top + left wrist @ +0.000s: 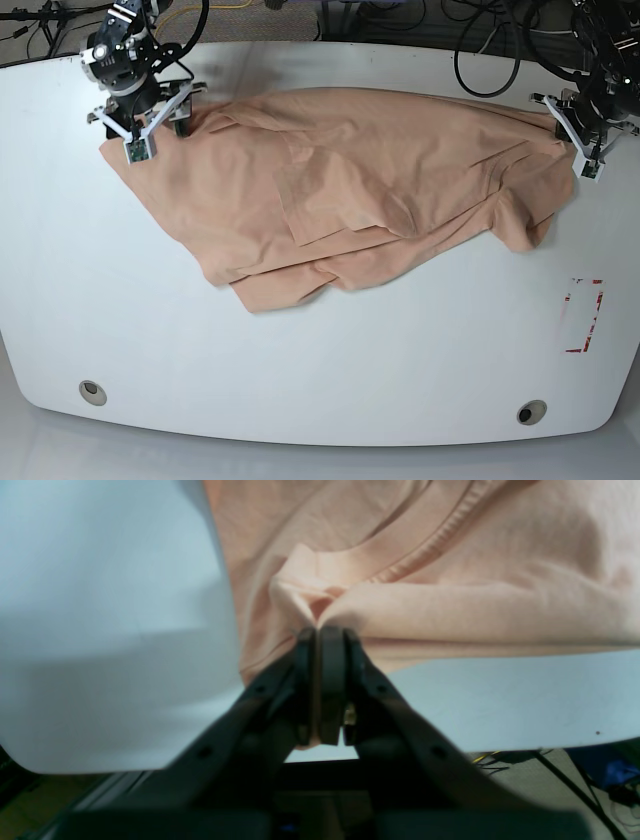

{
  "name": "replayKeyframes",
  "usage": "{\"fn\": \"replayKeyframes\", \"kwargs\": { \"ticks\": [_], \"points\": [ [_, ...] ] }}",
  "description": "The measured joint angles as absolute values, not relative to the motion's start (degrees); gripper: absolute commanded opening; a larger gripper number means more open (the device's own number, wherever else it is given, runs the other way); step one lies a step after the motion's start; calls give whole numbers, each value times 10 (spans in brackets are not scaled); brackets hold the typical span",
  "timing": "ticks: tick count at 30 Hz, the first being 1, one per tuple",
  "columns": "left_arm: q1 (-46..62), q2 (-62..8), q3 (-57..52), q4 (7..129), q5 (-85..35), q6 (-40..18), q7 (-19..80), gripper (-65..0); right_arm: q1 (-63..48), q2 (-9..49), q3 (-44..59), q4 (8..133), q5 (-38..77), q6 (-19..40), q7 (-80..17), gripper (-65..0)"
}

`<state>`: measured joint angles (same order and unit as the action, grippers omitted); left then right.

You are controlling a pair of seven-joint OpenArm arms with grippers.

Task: Fold the T-shirt properly

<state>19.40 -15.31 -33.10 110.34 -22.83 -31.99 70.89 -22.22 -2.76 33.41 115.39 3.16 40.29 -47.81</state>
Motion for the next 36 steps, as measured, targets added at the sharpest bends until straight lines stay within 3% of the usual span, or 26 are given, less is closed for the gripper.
{"fn": "replayKeyframes", "kwargs": {
  "ticks": [17,36],
  "points": [
    [192,-164,-331,1103,-228,-320,709,-650,-56,9,388,1063,-48,401,-470,-273],
    [182,-164,-331,1103,-228,-320,710,-650,-55,24,429,943,-43,401,-469,-274]
  ]
}}
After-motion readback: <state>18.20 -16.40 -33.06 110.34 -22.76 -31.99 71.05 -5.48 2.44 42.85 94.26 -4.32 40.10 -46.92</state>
